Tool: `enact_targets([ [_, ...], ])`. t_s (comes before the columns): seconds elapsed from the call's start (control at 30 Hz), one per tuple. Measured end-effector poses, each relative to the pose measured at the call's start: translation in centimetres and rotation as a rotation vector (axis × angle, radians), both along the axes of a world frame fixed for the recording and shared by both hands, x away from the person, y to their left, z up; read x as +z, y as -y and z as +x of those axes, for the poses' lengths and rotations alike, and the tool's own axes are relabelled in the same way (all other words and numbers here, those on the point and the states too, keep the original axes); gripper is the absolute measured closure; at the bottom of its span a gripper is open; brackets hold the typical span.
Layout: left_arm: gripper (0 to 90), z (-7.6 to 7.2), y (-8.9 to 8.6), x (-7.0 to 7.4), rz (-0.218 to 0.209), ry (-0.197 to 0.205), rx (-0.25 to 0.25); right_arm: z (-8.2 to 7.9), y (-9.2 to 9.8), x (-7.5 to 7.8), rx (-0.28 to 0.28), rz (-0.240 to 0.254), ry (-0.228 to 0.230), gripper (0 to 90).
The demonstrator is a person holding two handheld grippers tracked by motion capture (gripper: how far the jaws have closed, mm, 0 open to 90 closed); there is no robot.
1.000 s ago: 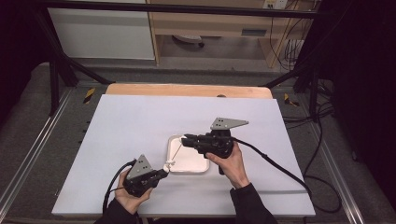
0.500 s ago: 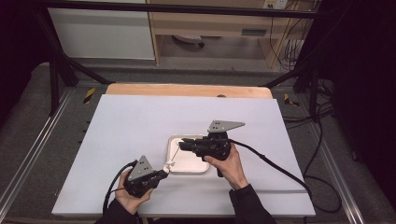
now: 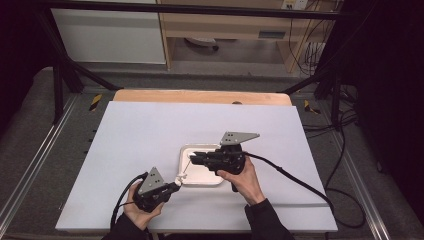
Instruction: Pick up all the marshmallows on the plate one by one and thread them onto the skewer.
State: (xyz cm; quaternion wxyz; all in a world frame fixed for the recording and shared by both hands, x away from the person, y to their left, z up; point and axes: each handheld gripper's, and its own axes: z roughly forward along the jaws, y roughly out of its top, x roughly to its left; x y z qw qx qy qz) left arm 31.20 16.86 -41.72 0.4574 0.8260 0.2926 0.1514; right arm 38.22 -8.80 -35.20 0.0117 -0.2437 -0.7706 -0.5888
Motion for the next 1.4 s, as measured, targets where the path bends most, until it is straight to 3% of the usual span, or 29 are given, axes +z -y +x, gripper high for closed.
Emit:
enact_targets([
  [1.4,89.2,0.1,0.3,-0.2,0.029,-0.007,0.001,-0.4,-0.8,-1.3,0.038,-0.023,-0.016,82.2],
])
